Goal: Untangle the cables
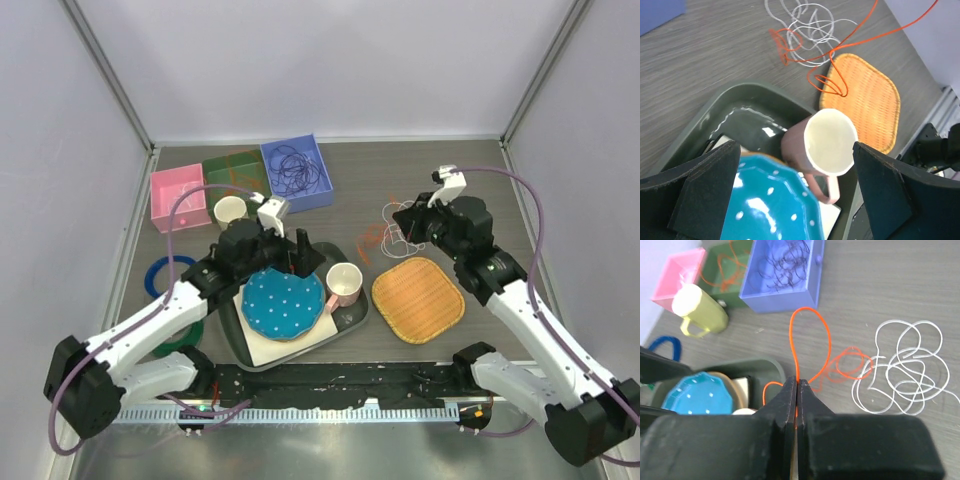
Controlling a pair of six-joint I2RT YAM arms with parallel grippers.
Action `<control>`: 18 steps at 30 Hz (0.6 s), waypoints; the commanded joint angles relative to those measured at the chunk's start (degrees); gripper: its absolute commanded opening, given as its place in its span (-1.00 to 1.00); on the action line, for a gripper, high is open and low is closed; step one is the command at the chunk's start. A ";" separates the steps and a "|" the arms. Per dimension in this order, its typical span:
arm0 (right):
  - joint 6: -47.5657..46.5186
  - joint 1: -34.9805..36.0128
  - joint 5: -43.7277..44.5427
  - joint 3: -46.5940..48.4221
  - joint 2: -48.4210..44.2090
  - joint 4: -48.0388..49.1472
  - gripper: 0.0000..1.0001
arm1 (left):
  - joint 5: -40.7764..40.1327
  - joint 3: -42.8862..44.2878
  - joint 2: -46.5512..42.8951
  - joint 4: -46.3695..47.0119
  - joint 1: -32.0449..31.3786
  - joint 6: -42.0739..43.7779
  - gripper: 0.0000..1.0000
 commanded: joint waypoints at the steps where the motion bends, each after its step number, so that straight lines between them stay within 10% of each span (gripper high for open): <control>1: 4.64 0.35 -1.96 -1.05 -3.91 5.69 -0.99 | 9.13 6.96 6.10 7.73 -1.65 2.90 1.00; 18: 12.47 0.35 -5.29 6.15 -2.52 4.38 -0.98 | 18.09 37.11 43.56 5.54 -6.94 13.89 1.00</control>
